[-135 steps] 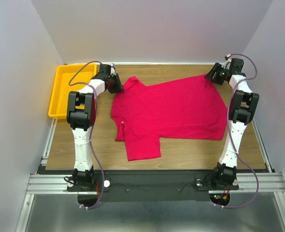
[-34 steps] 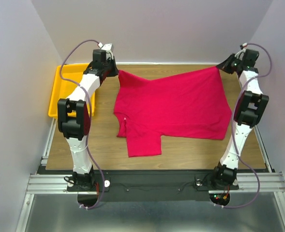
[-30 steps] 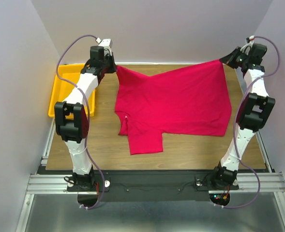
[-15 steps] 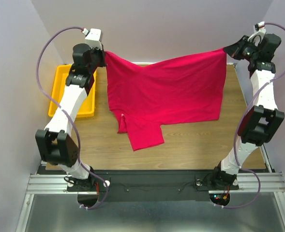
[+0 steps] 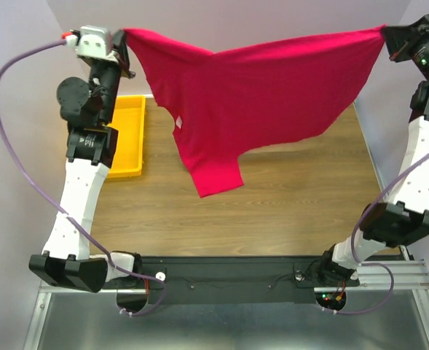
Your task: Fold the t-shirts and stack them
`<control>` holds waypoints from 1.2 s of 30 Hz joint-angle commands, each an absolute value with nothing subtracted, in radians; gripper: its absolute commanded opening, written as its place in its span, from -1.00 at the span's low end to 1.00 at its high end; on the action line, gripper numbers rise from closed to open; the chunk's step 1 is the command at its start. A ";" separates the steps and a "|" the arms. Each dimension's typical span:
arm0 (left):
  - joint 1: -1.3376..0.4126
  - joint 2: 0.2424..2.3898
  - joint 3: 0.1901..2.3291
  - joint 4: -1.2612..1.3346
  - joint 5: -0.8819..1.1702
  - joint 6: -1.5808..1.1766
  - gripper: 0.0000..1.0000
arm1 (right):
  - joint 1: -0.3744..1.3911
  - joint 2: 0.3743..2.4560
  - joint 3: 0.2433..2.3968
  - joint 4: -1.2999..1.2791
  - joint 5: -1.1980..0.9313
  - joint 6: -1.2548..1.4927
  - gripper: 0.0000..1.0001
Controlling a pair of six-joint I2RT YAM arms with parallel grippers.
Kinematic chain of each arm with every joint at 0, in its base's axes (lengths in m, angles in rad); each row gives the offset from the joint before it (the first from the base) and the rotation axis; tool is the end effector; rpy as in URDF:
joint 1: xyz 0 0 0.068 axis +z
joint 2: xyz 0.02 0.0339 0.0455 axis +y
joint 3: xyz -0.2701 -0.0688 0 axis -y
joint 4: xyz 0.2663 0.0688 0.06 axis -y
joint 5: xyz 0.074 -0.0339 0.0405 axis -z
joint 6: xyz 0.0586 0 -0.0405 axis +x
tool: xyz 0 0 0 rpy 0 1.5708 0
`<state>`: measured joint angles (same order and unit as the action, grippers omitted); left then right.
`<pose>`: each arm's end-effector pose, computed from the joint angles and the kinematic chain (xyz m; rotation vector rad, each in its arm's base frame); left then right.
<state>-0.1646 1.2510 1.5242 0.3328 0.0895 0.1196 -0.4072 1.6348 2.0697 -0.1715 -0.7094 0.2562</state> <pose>0.2794 -0.0517 0.5749 0.2182 0.9430 -0.0846 0.3529 -0.1106 0.5805 -0.1633 1.3703 0.3365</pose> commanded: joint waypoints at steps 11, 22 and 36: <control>-0.166 1.051 1.738 0.537 0.035 0.057 -1.00 | -0.414 1.302 2.157 -0.089 -0.338 0.227 -0.99; -0.166 0.934 1.763 0.545 0.040 0.026 -1.00 | -0.414 1.164 2.172 -0.092 -0.249 0.272 -0.99; -0.166 0.974 1.281 0.615 0.075 -0.021 -1.00 | -0.414 1.095 1.516 -0.013 -0.483 0.319 -0.99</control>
